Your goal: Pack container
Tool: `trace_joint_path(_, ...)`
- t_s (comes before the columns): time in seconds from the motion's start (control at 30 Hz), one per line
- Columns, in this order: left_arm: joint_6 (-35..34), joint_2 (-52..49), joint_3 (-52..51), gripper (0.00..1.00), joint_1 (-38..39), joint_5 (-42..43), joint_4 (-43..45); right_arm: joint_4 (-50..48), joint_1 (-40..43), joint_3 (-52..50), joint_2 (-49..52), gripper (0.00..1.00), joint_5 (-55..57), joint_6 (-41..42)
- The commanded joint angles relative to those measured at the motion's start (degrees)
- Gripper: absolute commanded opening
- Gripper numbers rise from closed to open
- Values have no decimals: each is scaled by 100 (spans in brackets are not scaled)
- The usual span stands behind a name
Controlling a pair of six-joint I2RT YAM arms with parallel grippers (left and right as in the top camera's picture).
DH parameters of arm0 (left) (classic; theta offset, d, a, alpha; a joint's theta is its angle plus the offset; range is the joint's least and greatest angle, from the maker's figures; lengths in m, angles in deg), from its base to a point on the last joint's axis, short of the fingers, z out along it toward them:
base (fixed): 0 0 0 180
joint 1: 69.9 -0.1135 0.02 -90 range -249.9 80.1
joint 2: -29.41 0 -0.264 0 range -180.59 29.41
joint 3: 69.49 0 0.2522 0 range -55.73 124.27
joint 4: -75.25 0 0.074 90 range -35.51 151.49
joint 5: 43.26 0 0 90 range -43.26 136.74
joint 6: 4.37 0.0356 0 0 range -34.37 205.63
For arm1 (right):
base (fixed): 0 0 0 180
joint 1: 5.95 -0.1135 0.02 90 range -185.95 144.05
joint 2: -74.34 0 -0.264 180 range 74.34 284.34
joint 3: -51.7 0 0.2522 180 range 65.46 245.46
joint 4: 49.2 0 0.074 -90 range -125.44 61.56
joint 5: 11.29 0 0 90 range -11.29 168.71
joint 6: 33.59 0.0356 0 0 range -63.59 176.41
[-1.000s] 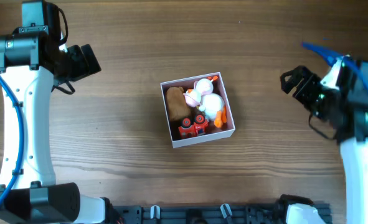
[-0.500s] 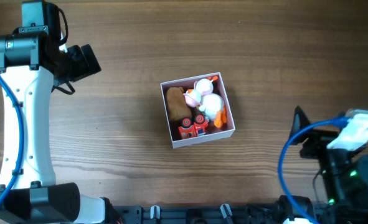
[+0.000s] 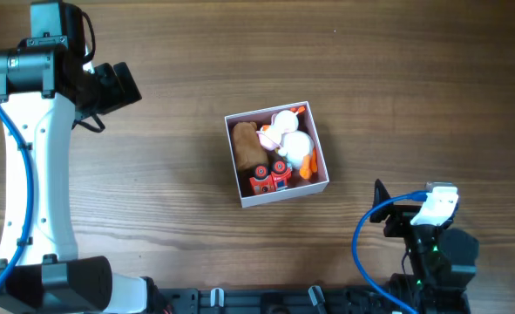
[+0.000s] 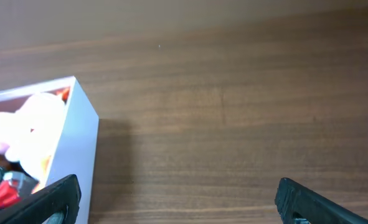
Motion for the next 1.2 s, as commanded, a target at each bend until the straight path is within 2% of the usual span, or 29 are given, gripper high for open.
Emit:
trace_joint_path(0.0,-96,59,24,100,-15,31,2,-28,-22,-317,-94,100,13,-68)
trace_joint_path(0.6,-96,59,24,100,-15,31,2,-57,-22,-503,-94,100,35,-70)
trace_joint_path(0.7,-94,389,20,100,13,26,0,-57,-22,-503,-94,100,35,-72)
trace_joint_path(0.77,-94,1152,-179,100,15,-450,94,-57,-22,-503,-94,100,35,-70)
trace_joint_path(0.83,-92,2096,-776,100,15,-555,822,-55,-22,-503,-94,100,35,-70)
trace_joint_path(0.93,-90,3569,-2057,100,17,-507,2363,-57,-22,-503,-94,100,35,-70)
trace_joint_path(0.97,-33,4295,-2846,100,17,-501,3139,-57,-22,-503,-94,100,35,-70)
trace_joint_path(1.03,625,5580,-4463,100,15,26,4411,-55,-22,-503,-94,100,35,-70)
trace_joint_path(1.1,660,6542,-5775,100,17,269,4894,-57,-22,-503,-94,100,35,-72)
trace_joint_path(1.17,638,7003,-6463,100,17,328,4903,-55,-22,-503,-94,100,35,-72)
